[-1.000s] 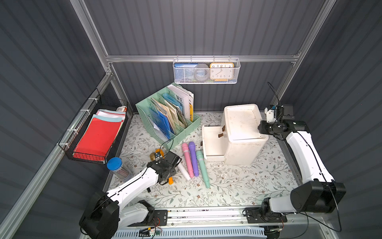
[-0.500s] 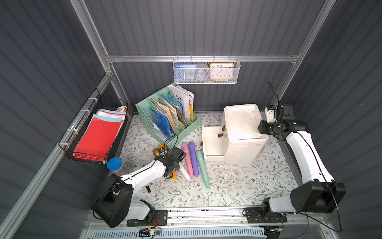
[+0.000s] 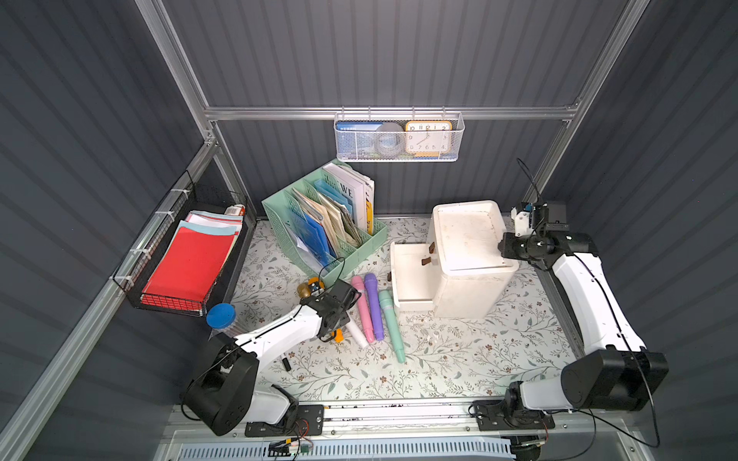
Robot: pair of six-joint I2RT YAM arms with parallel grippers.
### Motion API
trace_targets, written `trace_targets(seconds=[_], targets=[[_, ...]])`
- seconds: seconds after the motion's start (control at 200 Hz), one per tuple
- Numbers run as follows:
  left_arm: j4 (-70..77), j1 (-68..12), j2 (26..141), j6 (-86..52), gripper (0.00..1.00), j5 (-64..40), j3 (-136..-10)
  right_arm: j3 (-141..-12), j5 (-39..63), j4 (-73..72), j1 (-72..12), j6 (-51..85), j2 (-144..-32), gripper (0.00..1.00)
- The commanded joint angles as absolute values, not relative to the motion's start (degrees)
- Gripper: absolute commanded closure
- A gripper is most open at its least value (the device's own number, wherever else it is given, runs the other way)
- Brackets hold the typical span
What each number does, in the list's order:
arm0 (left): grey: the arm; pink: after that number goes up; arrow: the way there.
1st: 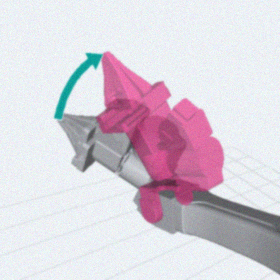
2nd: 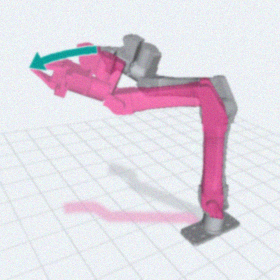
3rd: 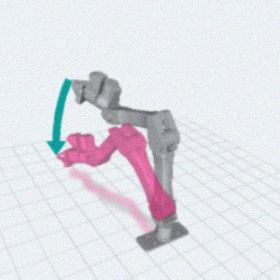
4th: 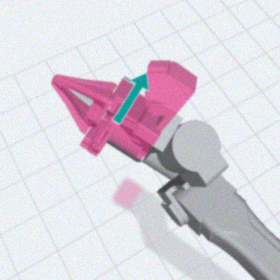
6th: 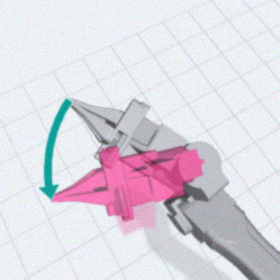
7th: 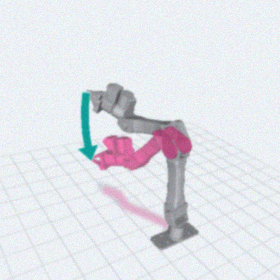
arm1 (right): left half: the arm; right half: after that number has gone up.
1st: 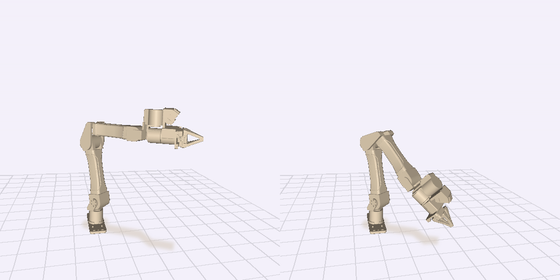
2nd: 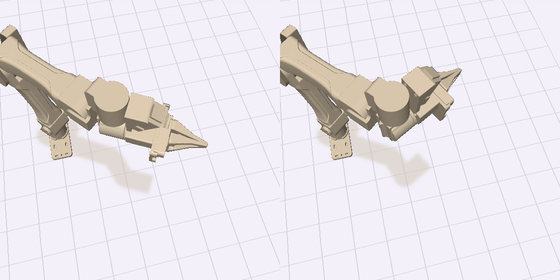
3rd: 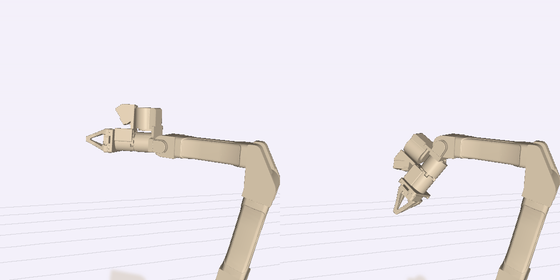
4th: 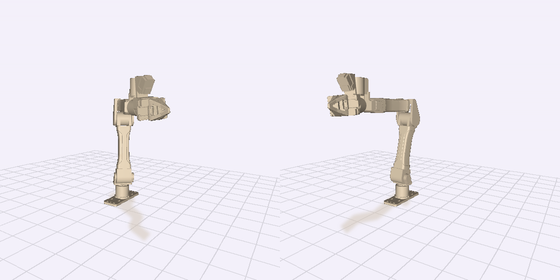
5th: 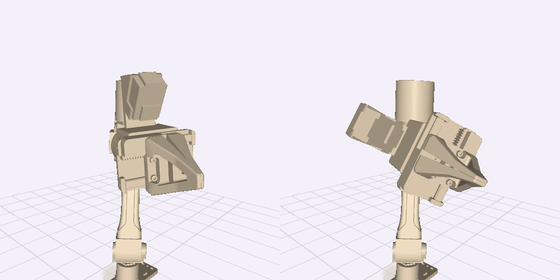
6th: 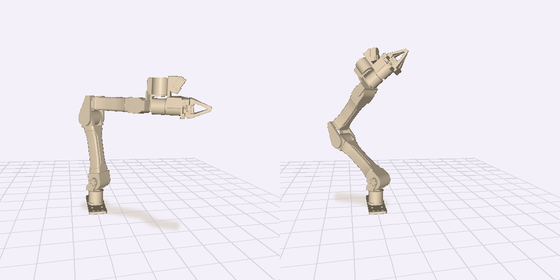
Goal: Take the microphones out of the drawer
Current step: Place the microphone at the center of the board.
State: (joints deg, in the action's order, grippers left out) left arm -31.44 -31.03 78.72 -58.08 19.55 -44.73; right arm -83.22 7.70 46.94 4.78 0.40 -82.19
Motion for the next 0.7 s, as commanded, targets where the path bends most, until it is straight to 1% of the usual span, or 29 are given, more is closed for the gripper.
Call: trace_targets(seconds=[0.0,0.175,0.365,0.695], targets=[[-35.48,-30.85,75.04,-59.35,0.95,21.46,-46.72,-77.83,17.29,55.65,3.78,7.33,-87.10,0.93],[-38.55,-30.85,70.84,-60.92,0.95,24.48,-45.57,-77.82,17.39,55.60,3.78,7.40,-87.36,0.93],[-39.99,-30.63,69.02,-63.36,0.96,26.47,-42.49,-77.88,17.57,55.55,3.78,7.32,-87.63,0.93],[-35.83,-29.11,72.03,-64.81,0.96,25.13,-35.95,-77.78,17.45,55.68,3.72,7.37,-87.36,0.93]])
